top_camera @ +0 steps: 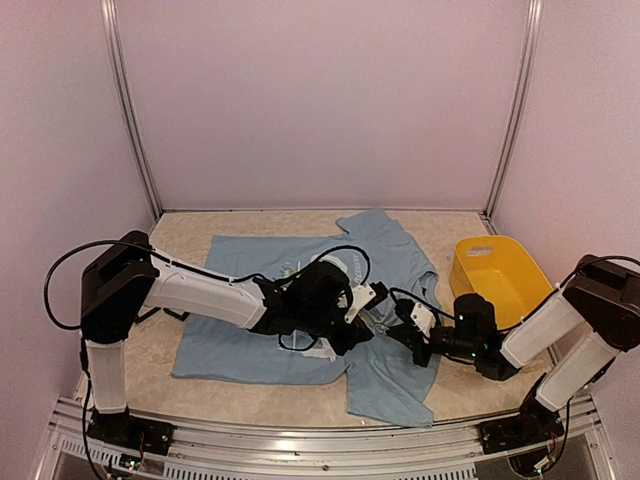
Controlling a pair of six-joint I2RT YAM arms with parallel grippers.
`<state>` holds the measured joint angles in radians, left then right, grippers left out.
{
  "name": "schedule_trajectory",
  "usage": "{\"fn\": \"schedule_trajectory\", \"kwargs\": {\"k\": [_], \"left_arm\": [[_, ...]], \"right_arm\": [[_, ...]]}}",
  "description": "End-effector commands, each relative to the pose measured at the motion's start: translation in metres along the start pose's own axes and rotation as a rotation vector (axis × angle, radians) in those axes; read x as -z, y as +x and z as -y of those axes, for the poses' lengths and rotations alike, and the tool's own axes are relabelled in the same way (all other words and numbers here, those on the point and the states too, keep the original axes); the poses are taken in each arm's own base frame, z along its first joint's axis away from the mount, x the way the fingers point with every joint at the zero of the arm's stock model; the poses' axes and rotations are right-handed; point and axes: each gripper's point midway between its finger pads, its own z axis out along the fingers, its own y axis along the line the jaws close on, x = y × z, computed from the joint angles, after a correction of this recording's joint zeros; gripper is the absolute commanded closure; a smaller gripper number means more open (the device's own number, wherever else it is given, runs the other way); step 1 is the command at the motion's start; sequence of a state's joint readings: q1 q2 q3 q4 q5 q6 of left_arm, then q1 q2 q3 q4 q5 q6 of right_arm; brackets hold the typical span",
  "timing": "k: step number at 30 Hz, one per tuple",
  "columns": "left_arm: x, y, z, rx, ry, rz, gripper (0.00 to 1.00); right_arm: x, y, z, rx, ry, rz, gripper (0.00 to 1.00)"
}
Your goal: Pin the brooch onto the clothing
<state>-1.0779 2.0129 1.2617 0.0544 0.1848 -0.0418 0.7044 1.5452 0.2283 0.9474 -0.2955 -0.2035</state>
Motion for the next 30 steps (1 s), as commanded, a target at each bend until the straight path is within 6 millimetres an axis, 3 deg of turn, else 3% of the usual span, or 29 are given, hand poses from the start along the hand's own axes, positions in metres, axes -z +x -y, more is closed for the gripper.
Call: {"fn": "schedule_trajectory", "kwargs": {"k": [1,8,15,20,30], "left_arm": [[0.016,-0.024,0.004,0.003,0.05,0.077,1.0],[0.017,-0.029,0.006,0.024,0.088,0.113,1.0],[0.015,-0.024,0.002,0.043,0.094,0.109,1.0],[0.014,-0.024,-0.003,0.055,0.088,0.11,1.0],[0.018,-0.023,-0.007,0.065,0.071,0.118,1.0]], "right_arm": [[0.002,-0.011,0.008,0.125,0.06,0.051,1.0],[-0.003,-0.003,0.005,0.184,0.075,0.011,1.0],[-0.006,-0.002,-0.012,0.219,0.006,0.016,1.0],[-0.003,-0.011,-0.033,0.215,-0.1,0.065,1.0],[0.009,-0.028,-0.049,0.054,-0.228,0.158,1.0]]}}
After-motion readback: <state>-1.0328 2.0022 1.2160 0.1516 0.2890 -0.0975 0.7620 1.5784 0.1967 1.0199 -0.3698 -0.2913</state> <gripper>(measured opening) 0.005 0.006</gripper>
